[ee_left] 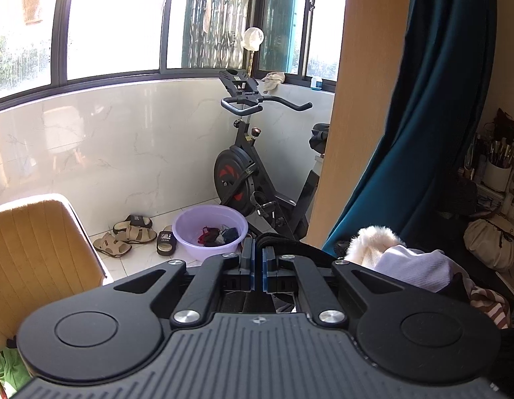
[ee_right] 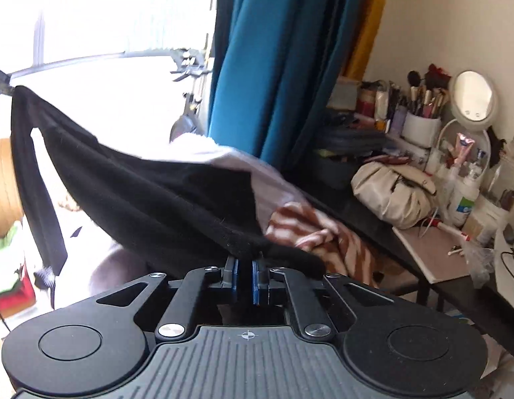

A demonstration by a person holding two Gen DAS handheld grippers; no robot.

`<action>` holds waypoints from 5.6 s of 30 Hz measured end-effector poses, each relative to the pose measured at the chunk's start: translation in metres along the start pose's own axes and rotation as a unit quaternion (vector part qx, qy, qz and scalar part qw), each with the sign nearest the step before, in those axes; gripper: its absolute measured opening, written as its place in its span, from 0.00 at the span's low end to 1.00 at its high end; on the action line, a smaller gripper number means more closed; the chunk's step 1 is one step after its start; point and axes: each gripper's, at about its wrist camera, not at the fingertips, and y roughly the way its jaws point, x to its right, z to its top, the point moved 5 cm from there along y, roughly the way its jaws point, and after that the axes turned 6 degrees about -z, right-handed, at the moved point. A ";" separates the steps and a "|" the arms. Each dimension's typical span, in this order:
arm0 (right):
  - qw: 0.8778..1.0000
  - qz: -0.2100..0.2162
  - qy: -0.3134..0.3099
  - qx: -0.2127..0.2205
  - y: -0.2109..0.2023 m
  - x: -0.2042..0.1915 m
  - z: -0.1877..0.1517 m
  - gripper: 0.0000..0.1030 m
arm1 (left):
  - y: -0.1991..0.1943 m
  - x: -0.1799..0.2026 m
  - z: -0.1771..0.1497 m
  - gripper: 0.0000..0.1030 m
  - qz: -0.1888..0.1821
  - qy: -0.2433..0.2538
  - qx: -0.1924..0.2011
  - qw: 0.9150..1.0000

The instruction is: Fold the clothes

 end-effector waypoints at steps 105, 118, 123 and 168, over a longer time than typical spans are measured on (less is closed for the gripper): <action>0.996 0.016 -0.075 -0.041 -0.036 0.001 -0.062 0.51 | -0.030 0.161 -0.041 0.05 -0.348 0.184 0.023 0.919; 0.974 -0.059 -0.218 -0.014 0.014 -0.033 -0.070 0.23 | -0.027 0.152 -0.060 0.05 -0.317 0.206 0.006 0.926; 0.994 -0.039 -0.099 0.007 0.002 -0.002 -0.041 0.06 | -0.001 0.155 -0.114 0.09 -0.302 0.277 -0.041 0.911; 0.921 0.021 0.129 0.366 -0.220 0.045 0.199 0.04 | -0.147 0.109 0.091 0.03 -0.409 -0.015 0.273 0.871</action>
